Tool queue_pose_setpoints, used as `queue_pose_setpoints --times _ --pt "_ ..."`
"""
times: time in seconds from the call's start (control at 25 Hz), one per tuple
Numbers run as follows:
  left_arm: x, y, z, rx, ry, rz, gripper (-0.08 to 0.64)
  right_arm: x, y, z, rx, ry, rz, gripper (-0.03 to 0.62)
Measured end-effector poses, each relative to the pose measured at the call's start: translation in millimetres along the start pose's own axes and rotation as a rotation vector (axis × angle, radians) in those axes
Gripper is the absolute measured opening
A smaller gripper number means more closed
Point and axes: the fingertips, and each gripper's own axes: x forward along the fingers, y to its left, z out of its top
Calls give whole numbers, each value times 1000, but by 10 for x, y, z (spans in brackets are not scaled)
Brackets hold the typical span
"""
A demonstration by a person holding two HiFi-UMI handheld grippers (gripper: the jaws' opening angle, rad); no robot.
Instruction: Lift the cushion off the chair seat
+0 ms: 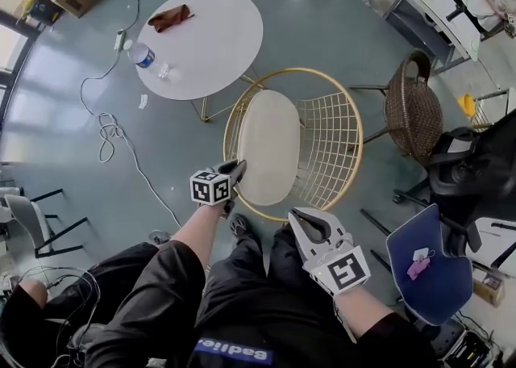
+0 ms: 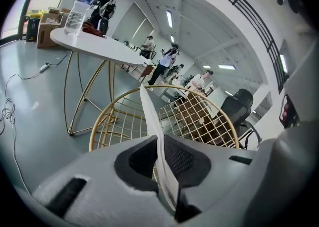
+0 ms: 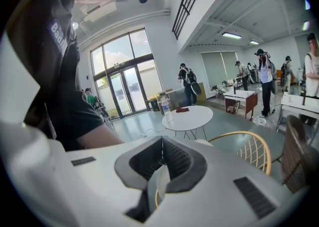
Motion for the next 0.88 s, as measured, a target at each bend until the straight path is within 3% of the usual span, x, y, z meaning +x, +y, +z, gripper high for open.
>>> queue_pose_setpoints --times 0.32,0.88 --pt "-319 -704 275 100 -19 -75 44 -340 -18 215 -15 -35 -54 28" --pt "-1535 -1563 1089 43 -289 -147 41 -594 180 744 -71 -138 -59 28"
